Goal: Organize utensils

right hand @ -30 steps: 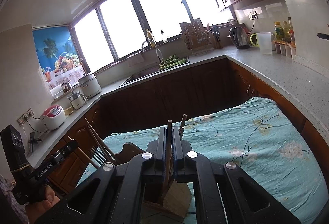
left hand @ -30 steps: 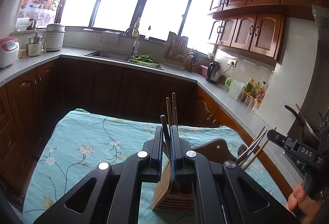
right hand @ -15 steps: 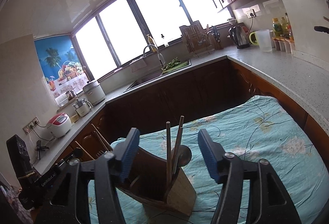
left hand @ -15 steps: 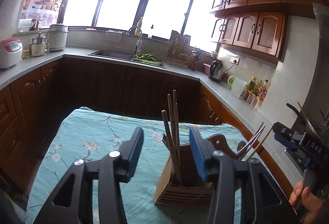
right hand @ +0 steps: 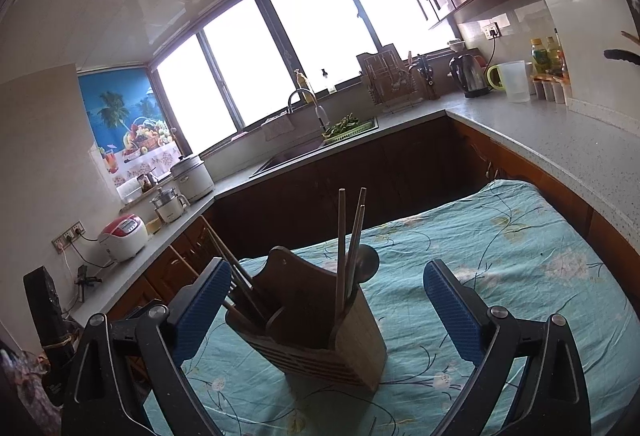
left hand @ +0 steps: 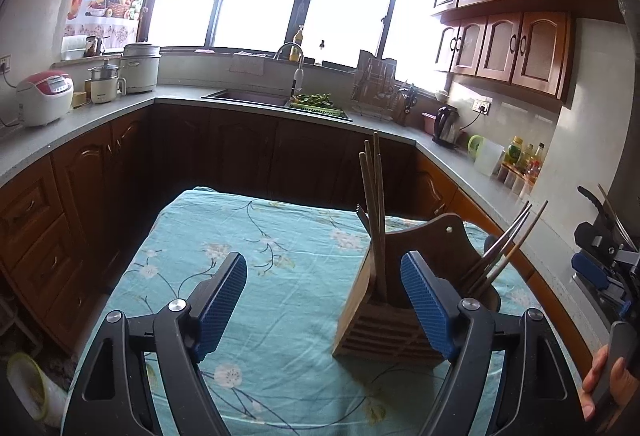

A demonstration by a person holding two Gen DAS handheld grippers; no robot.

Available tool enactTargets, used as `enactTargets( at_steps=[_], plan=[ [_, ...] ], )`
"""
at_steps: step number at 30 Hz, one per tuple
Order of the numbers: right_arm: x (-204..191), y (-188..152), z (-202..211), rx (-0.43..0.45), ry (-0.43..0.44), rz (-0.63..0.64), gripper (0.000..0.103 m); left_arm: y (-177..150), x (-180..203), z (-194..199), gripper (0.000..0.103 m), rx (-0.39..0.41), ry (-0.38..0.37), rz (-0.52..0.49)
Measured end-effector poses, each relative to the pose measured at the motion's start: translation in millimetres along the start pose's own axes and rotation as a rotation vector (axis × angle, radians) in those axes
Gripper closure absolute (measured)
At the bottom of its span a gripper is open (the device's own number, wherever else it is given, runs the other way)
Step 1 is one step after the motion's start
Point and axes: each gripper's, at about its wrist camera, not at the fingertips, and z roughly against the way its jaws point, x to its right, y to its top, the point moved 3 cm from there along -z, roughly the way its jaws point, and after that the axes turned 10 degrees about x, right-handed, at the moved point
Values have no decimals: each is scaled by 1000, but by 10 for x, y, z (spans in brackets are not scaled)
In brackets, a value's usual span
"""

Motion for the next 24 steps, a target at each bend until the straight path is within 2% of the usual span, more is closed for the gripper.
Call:
enactTargets(
  at_steps=[7,14,21,24],
  plan=[
    [-179,-109,432,27,37,62,3,-34,-20,496,17,27,-21,14],
    [-355,-272,965,63,62,150,0,-261,-75,1153,9,71,-28,-19],
    [-560,-105,1501,161,75,216,0,-293,1,1758,1,161,-8,-75],
    [-546,-325,1666,164,54,239,0,-476,50,1952,1,182,-2,-92]
  ],
)
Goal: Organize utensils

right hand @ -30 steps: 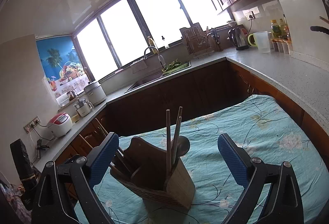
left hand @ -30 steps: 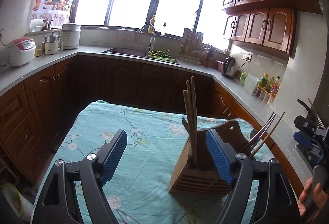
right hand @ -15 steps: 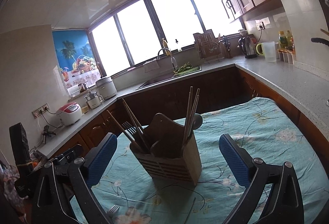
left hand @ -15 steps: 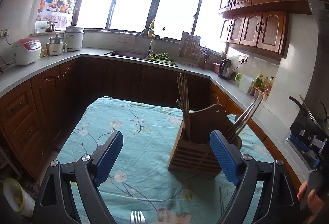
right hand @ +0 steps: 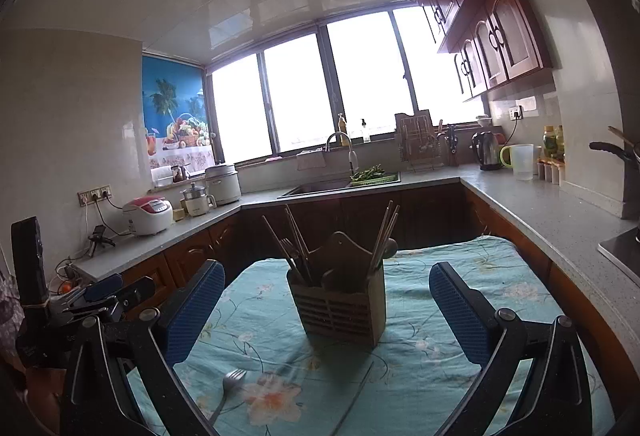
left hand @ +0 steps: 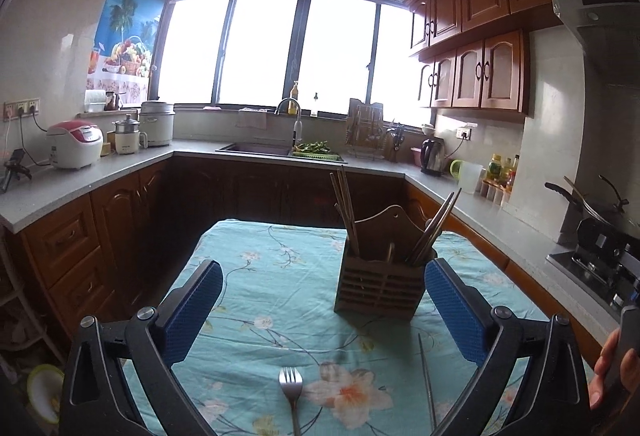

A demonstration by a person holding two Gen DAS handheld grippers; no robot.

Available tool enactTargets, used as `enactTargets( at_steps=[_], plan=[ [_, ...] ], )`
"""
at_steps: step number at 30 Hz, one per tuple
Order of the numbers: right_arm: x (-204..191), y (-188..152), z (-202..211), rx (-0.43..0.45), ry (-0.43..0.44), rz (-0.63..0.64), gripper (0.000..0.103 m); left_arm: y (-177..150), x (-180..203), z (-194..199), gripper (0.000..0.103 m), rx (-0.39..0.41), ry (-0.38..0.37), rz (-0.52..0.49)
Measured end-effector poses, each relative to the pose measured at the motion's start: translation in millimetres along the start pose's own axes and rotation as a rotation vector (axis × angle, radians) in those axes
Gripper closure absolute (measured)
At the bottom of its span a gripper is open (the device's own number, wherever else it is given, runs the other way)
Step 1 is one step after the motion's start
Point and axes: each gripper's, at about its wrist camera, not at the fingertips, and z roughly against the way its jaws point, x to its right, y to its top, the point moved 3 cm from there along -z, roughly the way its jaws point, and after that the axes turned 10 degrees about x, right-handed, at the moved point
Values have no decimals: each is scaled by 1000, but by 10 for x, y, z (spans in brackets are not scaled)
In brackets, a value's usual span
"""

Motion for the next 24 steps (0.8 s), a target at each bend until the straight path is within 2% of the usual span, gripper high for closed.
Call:
enactTargets(
  at_steps=[6,10,15,19,24],
  plan=[
    [-41,-662,285,-65,-48,69,0,-550,58,299,1,-14,-7,-12],
    [-45,-944,432,-96,-76,80,0,-811,113,500,1,-18,13,-35],
    [-27,-1074,569,-116,-99,75,0,-1050,176,650,1,-65,19,-55],
    [-11,-1113,713,-100,-114,83,0,-1063,170,752,1,-85,15,-54],
    [33,-1126,826,-82,-128,88,0,-1014,172,897,1,-71,35,-88]
  ],
)
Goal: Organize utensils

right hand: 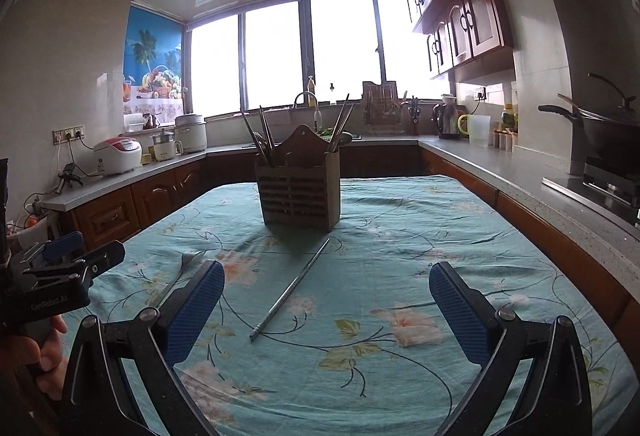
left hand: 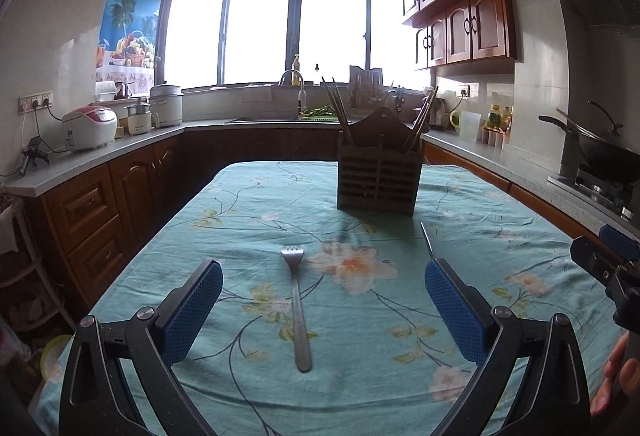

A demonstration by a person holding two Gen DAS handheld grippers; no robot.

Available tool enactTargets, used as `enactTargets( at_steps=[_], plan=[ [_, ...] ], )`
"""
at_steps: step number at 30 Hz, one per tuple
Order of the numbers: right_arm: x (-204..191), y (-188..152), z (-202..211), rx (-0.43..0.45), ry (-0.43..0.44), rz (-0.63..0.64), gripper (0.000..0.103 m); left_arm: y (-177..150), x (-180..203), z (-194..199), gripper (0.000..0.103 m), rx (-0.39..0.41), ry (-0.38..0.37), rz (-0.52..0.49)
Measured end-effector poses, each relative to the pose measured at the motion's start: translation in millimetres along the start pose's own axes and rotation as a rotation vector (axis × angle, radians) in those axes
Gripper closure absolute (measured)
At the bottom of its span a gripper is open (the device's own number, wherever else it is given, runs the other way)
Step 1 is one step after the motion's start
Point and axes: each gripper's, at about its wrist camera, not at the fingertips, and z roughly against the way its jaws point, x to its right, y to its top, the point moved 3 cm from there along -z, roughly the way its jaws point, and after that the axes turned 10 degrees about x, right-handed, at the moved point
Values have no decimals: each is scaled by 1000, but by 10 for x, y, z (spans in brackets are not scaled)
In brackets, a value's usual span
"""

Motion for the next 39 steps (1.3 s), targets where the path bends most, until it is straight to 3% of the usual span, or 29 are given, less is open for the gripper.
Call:
enactTargets(
  at_steps=[7,39],
  plan=[
    [22,-36,104,22,-2,-5,0,-80,-56,76,1,13,32,-5],
    [19,-57,143,50,23,-18,0,-189,-179,99,1,31,41,-8]
  ],
)
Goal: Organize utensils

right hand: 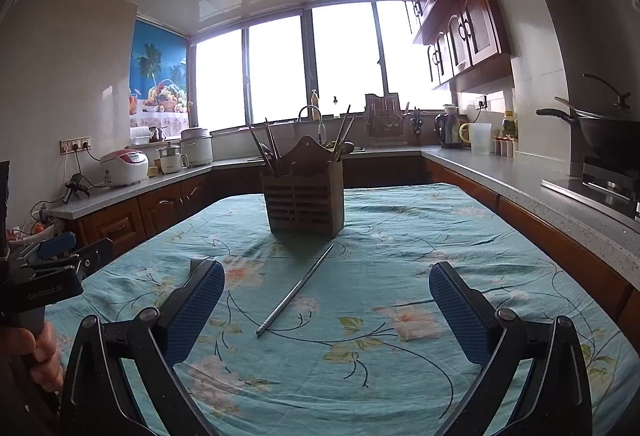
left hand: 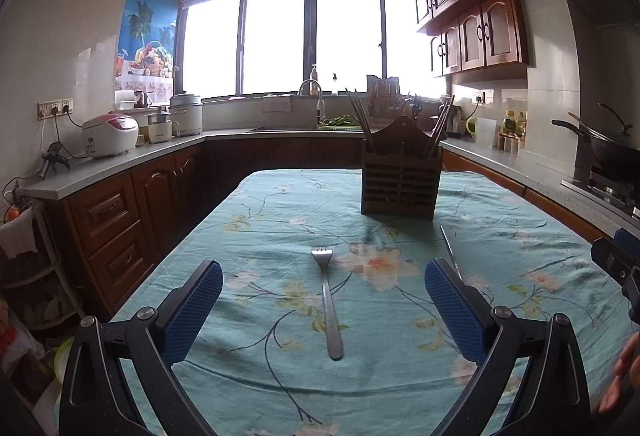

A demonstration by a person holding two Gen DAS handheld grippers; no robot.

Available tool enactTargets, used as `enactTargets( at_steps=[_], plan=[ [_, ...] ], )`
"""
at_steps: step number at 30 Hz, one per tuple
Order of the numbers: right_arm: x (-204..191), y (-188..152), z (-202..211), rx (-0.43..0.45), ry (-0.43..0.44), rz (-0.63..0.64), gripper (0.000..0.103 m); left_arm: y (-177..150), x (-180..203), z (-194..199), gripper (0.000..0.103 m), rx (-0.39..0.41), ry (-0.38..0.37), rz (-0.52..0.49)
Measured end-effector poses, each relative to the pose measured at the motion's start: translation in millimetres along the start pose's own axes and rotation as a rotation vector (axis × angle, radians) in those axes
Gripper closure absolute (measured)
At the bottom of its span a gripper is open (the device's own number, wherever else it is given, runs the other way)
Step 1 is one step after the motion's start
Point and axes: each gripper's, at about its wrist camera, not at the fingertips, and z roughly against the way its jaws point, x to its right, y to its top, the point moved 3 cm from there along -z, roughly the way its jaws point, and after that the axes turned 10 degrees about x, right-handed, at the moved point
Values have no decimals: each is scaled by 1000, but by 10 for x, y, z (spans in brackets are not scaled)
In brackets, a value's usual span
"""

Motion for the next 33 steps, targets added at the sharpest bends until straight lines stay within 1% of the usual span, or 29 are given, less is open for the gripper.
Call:
enactTargets(
  at_steps=[33],
  plan=[
    [-26,-16,-2,8,14,-10,0,-24,100,26,1,16,5,-12]
  ],
)
